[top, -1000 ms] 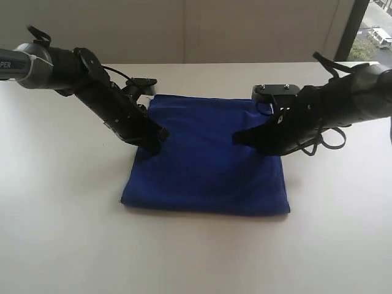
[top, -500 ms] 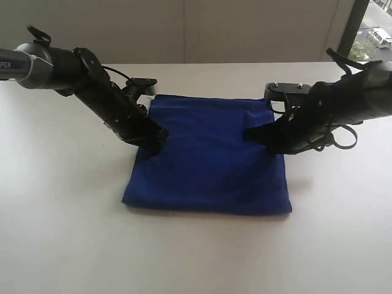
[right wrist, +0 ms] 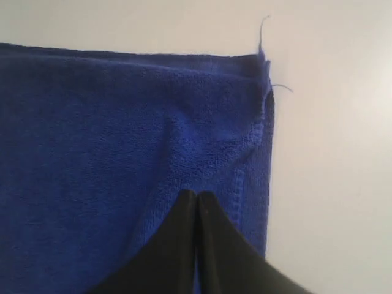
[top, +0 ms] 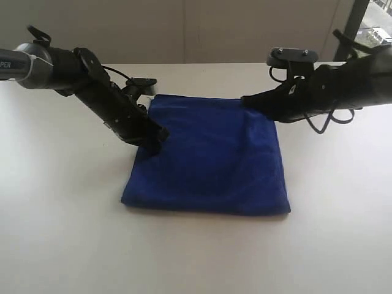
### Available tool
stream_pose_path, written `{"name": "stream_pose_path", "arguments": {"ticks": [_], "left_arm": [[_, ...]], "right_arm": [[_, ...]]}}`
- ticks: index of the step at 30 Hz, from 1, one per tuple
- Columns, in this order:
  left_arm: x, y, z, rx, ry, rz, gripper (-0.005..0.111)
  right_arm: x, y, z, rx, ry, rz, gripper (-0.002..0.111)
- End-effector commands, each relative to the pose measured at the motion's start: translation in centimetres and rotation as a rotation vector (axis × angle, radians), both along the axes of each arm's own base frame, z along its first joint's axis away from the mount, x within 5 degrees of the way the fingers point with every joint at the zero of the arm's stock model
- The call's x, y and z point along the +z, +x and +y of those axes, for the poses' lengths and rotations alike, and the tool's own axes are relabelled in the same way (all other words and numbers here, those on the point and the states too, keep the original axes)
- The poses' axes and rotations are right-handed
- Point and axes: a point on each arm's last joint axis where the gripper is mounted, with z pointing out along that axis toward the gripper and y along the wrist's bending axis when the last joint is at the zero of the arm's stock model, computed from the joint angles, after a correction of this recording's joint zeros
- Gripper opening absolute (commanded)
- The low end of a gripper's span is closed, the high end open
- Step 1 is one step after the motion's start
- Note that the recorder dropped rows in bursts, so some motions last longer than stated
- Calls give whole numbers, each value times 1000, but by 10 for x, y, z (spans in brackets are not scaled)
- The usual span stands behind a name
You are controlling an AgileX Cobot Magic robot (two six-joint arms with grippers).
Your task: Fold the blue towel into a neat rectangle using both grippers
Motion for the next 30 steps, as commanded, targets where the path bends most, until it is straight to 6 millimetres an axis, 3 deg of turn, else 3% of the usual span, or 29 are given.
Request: {"name": "stream_pose_path", "arguments": {"ticks": [1, 6, 15, 23, 30], "left_arm": [[-8, -4, 0, -14, 15, 20, 0], [-8, -4, 0, -13, 16, 18, 0], [-8, -4, 0, -13, 16, 18, 0], [-8, -4, 0, -12, 16, 17, 0], [-7, -3, -2, 4, -5, 21, 0]], "right_arm": [[-19, 12, -3, -14, 0, 30, 0], [-31, 13, -8, -18, -3, 128, 0], [-30, 6, -39, -79, -2, 223, 0], [4, -7, -34, -50, 6, 265, 1], [-3, -9, -23, -21, 16, 303, 20]]}}
